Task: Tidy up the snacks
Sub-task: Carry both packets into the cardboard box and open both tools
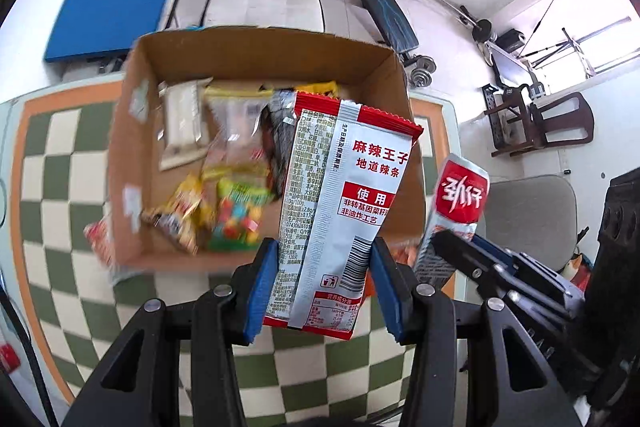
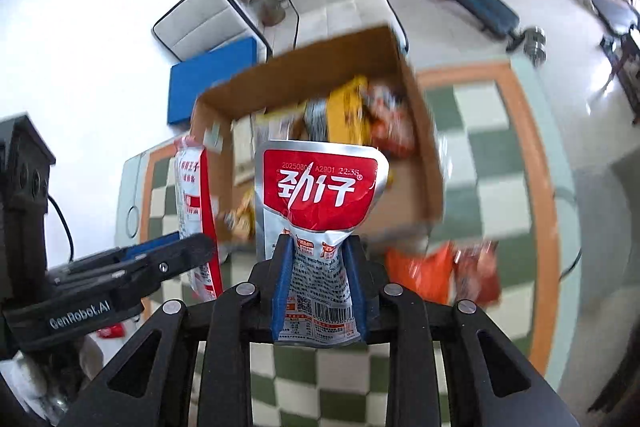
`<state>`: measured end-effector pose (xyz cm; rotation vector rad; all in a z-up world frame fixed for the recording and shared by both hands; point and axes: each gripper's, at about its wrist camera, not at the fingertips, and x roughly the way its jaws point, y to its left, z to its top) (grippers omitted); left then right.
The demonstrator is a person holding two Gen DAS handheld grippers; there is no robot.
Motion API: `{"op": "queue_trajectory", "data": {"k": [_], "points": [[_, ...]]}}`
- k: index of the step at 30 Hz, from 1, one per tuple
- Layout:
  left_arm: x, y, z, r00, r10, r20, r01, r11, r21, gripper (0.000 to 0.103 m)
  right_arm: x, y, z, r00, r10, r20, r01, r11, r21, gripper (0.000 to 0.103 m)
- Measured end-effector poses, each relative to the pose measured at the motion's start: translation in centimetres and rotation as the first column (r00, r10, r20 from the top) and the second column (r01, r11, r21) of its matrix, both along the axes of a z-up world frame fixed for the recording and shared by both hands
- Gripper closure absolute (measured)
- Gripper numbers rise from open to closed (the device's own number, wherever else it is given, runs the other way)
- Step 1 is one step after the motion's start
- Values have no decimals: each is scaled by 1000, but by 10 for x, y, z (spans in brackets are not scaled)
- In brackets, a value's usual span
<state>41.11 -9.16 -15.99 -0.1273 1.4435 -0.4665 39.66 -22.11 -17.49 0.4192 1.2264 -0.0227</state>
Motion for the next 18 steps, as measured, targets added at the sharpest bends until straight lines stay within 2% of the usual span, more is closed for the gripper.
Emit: {"op": "queue_trajectory", "data": {"k": [5, 9, 13, 18], "points": [[47, -20, -52, 987, 24, -161, -27, 999, -18, 59, 50, -14, -25, 998, 3, -59, -5, 1000, -30, 74], [59, -28, -88, 965, 46, -259, -54, 998, -22, 59, 73, -18, -49, 993, 10, -115, -16, 999, -47, 73], [61, -32, -108, 950, 52, -309, -57, 998, -7, 59, 83, -19, -76, 987, 16, -162, -27, 997, -66, 72], [56, -37, -118, 942, 54, -332, -46, 998, 32, 57, 85, -22, -89, 982, 8, -190, -23, 997, -73, 66]]}}
